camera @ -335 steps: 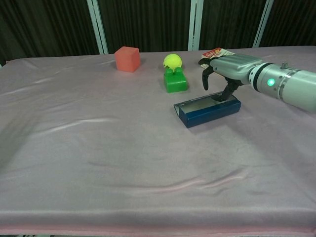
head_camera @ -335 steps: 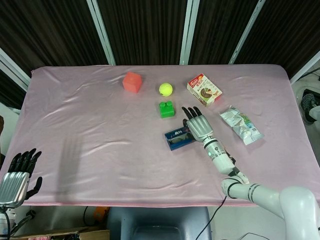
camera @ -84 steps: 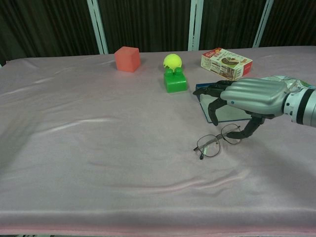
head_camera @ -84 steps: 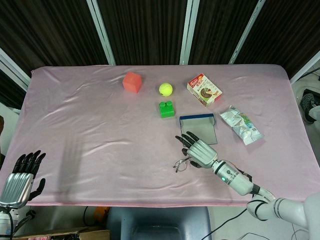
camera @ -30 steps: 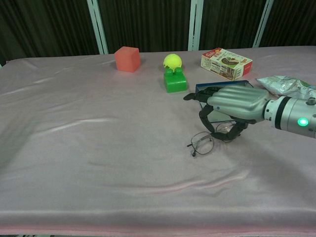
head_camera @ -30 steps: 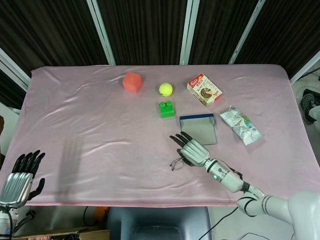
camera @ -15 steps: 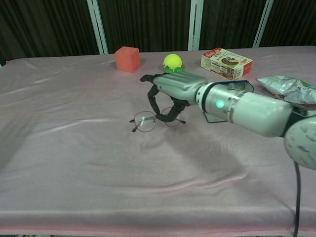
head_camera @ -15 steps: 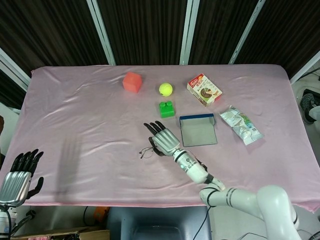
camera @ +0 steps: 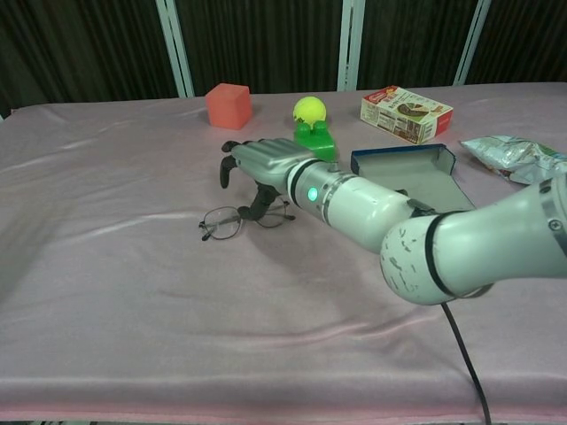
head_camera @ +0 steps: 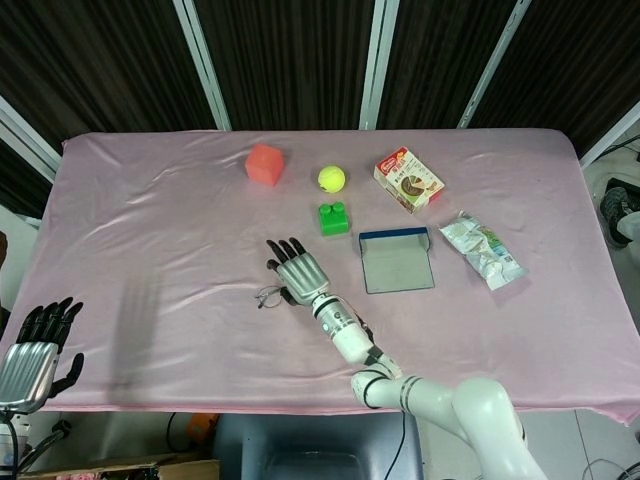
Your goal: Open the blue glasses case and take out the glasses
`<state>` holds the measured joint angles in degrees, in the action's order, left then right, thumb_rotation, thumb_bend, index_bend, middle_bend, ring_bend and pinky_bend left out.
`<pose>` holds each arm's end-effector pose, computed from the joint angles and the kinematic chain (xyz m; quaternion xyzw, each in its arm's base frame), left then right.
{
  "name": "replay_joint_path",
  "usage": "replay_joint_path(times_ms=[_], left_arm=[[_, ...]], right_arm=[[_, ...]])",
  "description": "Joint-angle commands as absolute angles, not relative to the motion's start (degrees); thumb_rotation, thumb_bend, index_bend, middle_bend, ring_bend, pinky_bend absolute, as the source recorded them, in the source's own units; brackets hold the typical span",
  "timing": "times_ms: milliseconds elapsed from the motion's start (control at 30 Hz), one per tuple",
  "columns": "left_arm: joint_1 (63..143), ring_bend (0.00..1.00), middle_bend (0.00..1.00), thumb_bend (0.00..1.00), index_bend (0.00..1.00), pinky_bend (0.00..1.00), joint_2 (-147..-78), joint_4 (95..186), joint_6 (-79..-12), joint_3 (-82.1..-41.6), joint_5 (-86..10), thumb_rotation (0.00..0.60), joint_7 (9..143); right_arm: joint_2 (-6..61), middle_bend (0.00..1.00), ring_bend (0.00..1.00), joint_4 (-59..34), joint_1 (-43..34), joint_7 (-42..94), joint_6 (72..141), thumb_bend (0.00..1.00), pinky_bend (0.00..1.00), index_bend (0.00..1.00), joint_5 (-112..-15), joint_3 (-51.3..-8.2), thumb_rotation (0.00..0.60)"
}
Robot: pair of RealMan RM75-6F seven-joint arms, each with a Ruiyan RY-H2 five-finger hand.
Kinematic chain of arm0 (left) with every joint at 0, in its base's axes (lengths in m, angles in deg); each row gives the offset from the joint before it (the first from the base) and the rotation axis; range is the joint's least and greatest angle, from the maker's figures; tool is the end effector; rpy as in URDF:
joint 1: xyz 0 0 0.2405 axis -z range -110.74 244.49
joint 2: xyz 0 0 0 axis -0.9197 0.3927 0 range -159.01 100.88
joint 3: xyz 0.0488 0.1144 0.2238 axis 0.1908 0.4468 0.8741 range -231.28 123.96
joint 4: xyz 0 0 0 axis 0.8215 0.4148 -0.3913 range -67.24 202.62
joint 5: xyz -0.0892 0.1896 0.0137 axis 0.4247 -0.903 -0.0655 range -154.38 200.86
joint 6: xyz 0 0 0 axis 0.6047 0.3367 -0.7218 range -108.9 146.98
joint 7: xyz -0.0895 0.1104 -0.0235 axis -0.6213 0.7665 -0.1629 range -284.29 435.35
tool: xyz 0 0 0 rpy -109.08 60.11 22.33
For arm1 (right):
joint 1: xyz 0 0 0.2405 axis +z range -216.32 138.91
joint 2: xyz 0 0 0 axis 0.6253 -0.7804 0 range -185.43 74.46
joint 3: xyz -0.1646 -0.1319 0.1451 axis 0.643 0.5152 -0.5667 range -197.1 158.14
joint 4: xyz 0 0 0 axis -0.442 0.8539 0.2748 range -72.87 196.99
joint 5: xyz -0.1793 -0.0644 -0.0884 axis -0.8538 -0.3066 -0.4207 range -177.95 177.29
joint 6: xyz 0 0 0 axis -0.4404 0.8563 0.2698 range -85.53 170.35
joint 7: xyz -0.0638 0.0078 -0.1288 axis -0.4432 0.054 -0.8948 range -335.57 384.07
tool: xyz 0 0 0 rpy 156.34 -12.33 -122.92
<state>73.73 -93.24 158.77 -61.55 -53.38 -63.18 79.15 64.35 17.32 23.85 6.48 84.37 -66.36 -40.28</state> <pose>-0.3174 0.1799 0.1431 -0.6437 -0.3862 -0.3352 0.5693 -0.0341 -0.3947 -0.1439 0.7847 -0.3211 0.3735 0.3763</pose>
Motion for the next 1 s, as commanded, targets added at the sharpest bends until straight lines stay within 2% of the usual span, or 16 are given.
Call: replay_joint_path(times_ms=[33,167,233,333,467,600,667,767,1000], left_arm=[[73.7,0.0,0.03,0.44,0.0,0.0,-93.2,158.9,-61.7,-53.2,-63.5,0.6,79.2],[73.2,0.0,0.02,0.44,0.0,0.0,-93.1,159.0,-62.8,-53.1,-64.1,0.6,79.1],[73.0,0.0,0.02,0.44,0.0,0.0,-93.0,159.1,-63.3,-53.1,-64.4,0.6,78.9],[72.8,0.0,0.01,0.44,0.0,0.0,-93.1,158.9,-64.1,-53.1,-65.0,0.6,78.6],[72.3,0.0,0.0,0.44,0.0,0.0,-93.9,158.0,-66.1,-53.4,-66.0,0.6,79.0],[72.0,0.0,0.0,0.44,0.0,0.0,-94.5,157.6,-67.0,-53.3,-66.7,0.6,79.4],[71.9,0.0,0.0,0.44,0.0,0.0,-94.7,157.6,-67.3,-53.3,-66.9,0.6,79.8],[71.7,0.0,0.0,0.44,0.0,0.0,-94.9,157.6,-67.7,-53.3,-67.1,0.6,80.5],[71.5,0.0,0.0,0.44,0.0,0.0,-95.1,158.0,-68.0,-52.9,-67.7,0.6,81.8]], right_arm=[[62.2,0.09,0.0,14.6,22.5,7.1,85.3,0.58,0.0,0.32,-67.3,-39.1,0.6],[54.9,0.08,0.0,4.4,17.0,8.0,91.0,0.58,0.0,0.31,-71.3,-35.2,0.6],[48.9,0.06,0.0,-3.7,12.4,7.4,94.7,0.58,0.0,0.29,-72.9,-32.1,0.6],[39.1,0.01,0.0,-15.9,6.0,4.0,98.9,0.53,0.0,0.2,-73.3,-27.6,0.6],[23.9,0.0,0.0,-31.0,-4.7,0.6,109.5,0.48,0.0,0.08,-76.6,-19.5,0.6],[15.9,0.0,0.0,-33.9,-14.6,1.5,120.8,0.48,0.0,0.05,-80.9,-13.0,0.6],[14.3,0.0,0.0,-32.8,-19.8,4.5,127.3,0.48,0.0,0.05,-82.5,-11.3,0.6],[13.9,0.0,0.0,-29.6,-25.3,11.0,133.5,0.47,0.0,0.05,-83.2,-11.0,0.6],[11.4,0.0,0.0,-28.7,-26.4,15.2,131.7,0.47,0.0,0.07,-84.1,-12.3,0.6]])
